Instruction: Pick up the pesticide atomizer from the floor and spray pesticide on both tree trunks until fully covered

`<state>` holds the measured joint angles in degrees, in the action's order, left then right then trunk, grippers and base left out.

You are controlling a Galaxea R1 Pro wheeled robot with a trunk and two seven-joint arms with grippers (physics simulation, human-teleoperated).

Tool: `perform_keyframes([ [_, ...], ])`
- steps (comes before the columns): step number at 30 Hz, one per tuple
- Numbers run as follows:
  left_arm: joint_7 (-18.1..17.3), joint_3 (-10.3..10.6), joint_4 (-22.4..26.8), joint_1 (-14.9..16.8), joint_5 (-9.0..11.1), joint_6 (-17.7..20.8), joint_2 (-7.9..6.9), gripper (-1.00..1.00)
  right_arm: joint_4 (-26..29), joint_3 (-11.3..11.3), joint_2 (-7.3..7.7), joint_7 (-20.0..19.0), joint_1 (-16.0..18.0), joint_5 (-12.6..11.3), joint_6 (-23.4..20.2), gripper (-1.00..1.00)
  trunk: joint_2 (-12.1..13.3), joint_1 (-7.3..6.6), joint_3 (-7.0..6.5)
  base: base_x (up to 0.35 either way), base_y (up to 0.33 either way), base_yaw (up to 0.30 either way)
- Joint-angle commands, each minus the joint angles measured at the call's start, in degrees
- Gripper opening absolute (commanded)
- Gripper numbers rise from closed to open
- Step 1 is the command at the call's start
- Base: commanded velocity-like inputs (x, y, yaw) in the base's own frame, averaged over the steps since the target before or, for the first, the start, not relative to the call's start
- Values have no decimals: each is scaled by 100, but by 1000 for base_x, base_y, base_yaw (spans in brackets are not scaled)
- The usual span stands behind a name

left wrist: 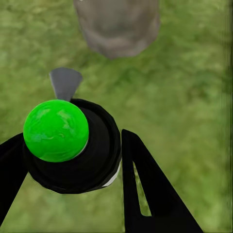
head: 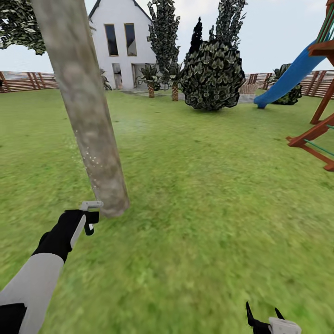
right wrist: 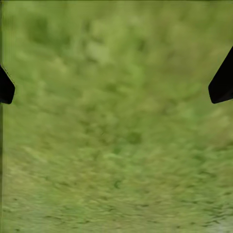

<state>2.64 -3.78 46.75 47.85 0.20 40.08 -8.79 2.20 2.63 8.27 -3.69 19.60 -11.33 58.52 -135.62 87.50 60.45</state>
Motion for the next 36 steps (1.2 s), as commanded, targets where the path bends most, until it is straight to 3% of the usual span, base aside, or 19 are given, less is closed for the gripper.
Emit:
perform_keyframes([
  [1,4,0,0,3,-3,0,0,-100,2,1,-1,0,0,-1,-2,100,0,0,0,168,-251,1],
  [7,26,0,35,0,-9,0,-5,-100,0,1,2,0,-1,-5,-1,100,0,0,0,181,-240,8],
  [10,316,-6,30,-2,-2,-4,-15,-100,2,1,0,0,0,-4,1,100,0,0,0,183,-238,188],
  [11,350,-8,-14,-9,39,-11,-12,-100,4,1,0,0,0,-2,1,100,0,0,0,184,-238,263],
  [12,384,-8,-94,-56,330,-75,-16,-100,1,1,0,0,0,-1,1,100,0,0,0,185,-238,272],
  [13,396,-9,-111,-71,464,-115,-28,-100,0,1,-1,0,0,-1,1,100,0,0,0,186,-237,275],
  [15,391,-53,-76,-215,555,-158,-39,-100,0,1,-8,0,0,-1,1,100,0,0,0,200,-227,276],
  [18,371,-100,-39,-384,578,-183,-36,-100,0,1,-23,0,0,-1,1,100,0,0,0,226,-206,276],
  [23,347,-107,-39,-626,587,-757,-13,-100,0,1,-25,0,0,-4,5,100,0,0,0,234,-197,96],
  [29,325,-103,-32,-645,598,-808,48,-100,0,1,-27,0,0,-6,8,100,0,0,0,237,-190,40],
  [36,341,-98,-59,-688,595,-816,139,-100,0,1,-24,3,0,-10,10,100,0,0,0,163,-240,262],
])
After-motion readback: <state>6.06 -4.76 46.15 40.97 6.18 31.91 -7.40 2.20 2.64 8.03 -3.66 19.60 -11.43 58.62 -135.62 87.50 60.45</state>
